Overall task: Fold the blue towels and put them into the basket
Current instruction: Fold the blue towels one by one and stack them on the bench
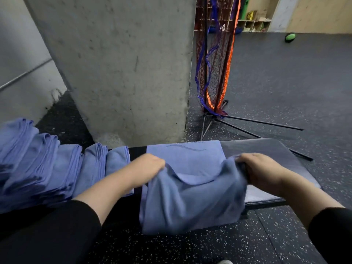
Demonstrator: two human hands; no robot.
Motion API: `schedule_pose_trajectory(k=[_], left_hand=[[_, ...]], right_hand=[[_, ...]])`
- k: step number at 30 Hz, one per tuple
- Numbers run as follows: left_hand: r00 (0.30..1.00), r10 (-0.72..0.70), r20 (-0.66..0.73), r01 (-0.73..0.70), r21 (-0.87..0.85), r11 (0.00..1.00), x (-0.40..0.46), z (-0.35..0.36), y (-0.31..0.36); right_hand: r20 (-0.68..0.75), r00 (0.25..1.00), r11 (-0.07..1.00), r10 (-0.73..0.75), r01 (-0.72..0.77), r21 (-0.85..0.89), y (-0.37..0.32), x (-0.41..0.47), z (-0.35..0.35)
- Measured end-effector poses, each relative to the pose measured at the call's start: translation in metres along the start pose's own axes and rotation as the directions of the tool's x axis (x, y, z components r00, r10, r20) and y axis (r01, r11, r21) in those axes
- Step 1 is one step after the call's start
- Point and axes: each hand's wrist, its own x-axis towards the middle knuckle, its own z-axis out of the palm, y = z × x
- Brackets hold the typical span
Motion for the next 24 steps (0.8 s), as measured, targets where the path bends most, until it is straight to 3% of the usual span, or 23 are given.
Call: schedule_pose_trajectory(k=[2,3,5,7,11,16,19,24], left_hand=[[0.988,-0.023,-0.151,-0.011,-0.217,0.976,0.010,-0.014,0.000],[0.975,-0.011,-0.221,-0.039,-0.219,0.975,0.018,-0.019,0.000],[0.948,0.031,-0.316,-0.062,-0.090,0.994,0.037,-0.021,-0.007],[0.929,0.030,-0.369,-0.034,-0.005,0.999,0.054,-0.014,-0.014],[0.960,0.065,-0.273,0.024,0.309,0.951,0.074,0.019,-0.026],[0.962,0.129,-0.242,-0.026,0.390,0.920,0.077,0.039,-0.031],[0.973,0.113,-0.202,-0.024,0.398,0.917,0.072,0.042,-0.032],[0.982,0.096,-0.160,-0.028,0.384,0.923,0.052,0.041,-0.034]], right_hand=[[-0.100,0.992,0.996,-0.080,0.084,0.036,-0.015,0.004,0.005],[-0.174,0.980,0.993,-0.099,0.109,0.049,-0.019,0.012,0.008],[-0.295,0.946,0.991,-0.134,0.126,-0.047,-0.019,0.034,0.013],[-0.326,0.931,0.982,-0.164,0.123,-0.142,-0.013,0.056,0.022],[-0.252,0.955,0.902,-0.158,0.036,-0.430,0.007,0.081,0.036],[-0.228,0.962,0.743,-0.149,-0.043,-0.668,0.013,0.087,0.042],[-0.220,0.970,0.714,-0.098,-0.086,-0.695,0.016,0.083,0.034],[-0.145,0.982,0.841,0.122,-0.180,-0.511,0.030,0.056,0.015]])
